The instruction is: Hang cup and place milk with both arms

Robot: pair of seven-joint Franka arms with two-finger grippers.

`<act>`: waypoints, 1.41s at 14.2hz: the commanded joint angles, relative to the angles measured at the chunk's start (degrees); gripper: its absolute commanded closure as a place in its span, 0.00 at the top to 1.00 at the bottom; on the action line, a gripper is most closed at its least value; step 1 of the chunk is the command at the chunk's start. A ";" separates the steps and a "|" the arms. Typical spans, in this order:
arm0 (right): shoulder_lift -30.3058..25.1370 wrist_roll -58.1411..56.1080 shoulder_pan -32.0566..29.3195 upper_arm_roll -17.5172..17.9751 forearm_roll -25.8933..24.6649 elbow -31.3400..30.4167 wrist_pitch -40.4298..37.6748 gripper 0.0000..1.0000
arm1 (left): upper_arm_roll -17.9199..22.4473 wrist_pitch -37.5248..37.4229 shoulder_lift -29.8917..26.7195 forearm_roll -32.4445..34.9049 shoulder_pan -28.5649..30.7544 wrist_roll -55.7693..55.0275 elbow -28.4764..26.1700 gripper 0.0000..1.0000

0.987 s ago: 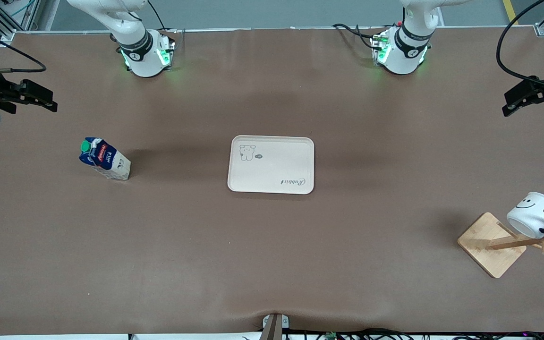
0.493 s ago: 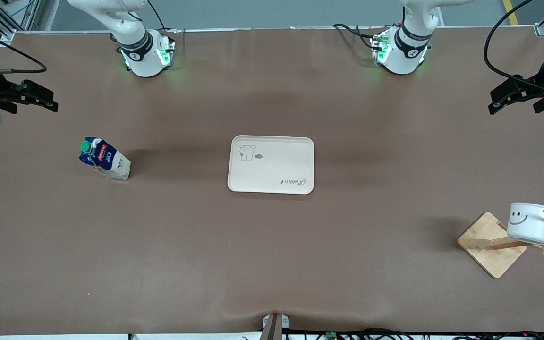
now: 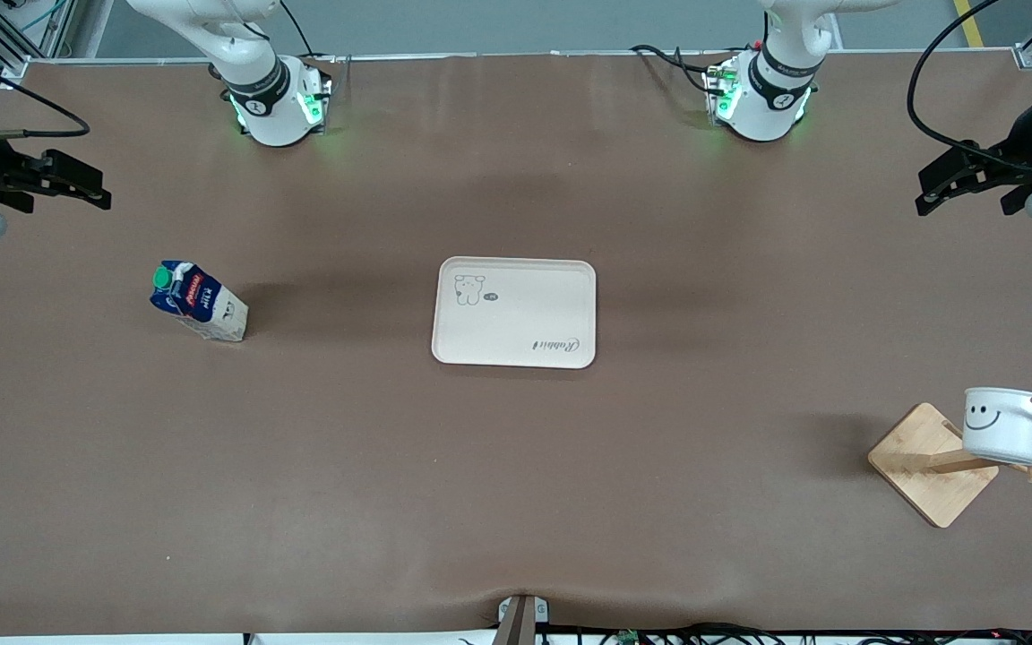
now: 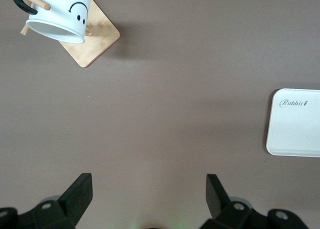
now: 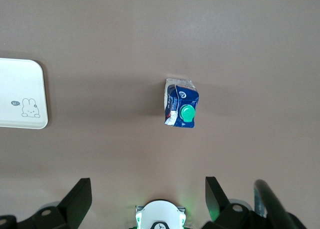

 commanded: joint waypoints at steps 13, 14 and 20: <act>-1.59 -0.93 -1.78 0.32 1.53 -1.31 -0.59 1.00 | 0.38 0.54 -0.25 1.24 0.22 -1.52 0.95 1.00; -1.59 -0.84 -1.78 0.40 1.53 -1.31 -0.59 1.00 | 0.38 0.54 -0.08 1.15 0.30 -1.87 0.95 1.00; -1.59 -0.93 -1.78 0.32 1.53 -1.31 -0.68 1.00 | 0.03 -0.87 0.01 1.24 0.13 -5.04 0.87 1.00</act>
